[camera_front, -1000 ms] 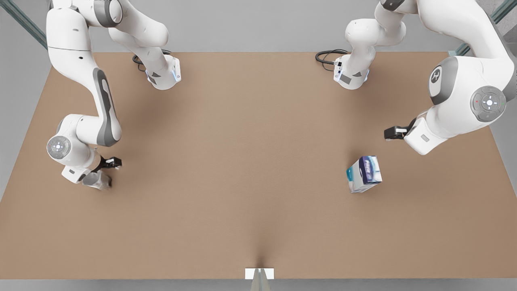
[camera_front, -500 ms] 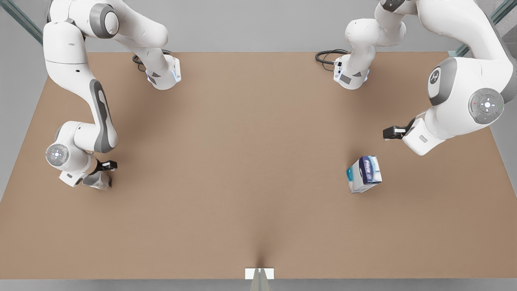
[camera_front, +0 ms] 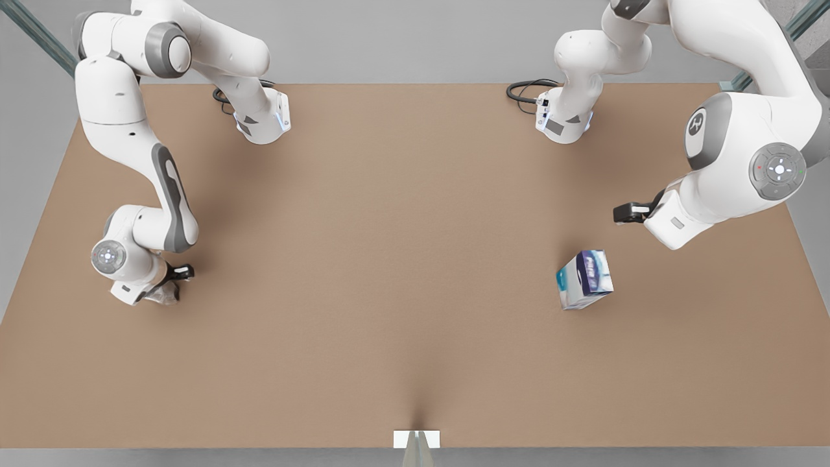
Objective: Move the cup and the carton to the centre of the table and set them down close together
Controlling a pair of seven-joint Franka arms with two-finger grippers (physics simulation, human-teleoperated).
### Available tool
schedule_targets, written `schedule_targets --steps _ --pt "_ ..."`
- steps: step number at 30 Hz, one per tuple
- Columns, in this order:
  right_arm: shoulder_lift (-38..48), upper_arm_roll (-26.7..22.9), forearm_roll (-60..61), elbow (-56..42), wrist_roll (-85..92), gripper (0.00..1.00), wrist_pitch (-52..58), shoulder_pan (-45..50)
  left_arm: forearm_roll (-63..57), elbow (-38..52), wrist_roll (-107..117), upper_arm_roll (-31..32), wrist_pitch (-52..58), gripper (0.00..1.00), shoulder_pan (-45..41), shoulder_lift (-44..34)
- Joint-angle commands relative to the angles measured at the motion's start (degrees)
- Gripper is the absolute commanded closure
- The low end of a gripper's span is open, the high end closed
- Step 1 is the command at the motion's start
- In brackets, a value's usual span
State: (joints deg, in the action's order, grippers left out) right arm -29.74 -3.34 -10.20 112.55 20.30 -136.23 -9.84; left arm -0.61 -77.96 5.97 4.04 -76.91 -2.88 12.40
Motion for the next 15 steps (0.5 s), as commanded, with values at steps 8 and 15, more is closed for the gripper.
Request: schedule_targets --steps 8,15 --pt "0.6 0.0 -0.1 -0.6 4.4 0.79 0.5 -0.3 -0.2 0.0 0.0 0.1 0.3 0.0 0.0 0.1" --pt "1.8 0.0 0.1 -0.7 5.3 0.79 0.6 0.2 -0.2 0.0 0.0 0.1 0.3 0.0 0.0 0.1"
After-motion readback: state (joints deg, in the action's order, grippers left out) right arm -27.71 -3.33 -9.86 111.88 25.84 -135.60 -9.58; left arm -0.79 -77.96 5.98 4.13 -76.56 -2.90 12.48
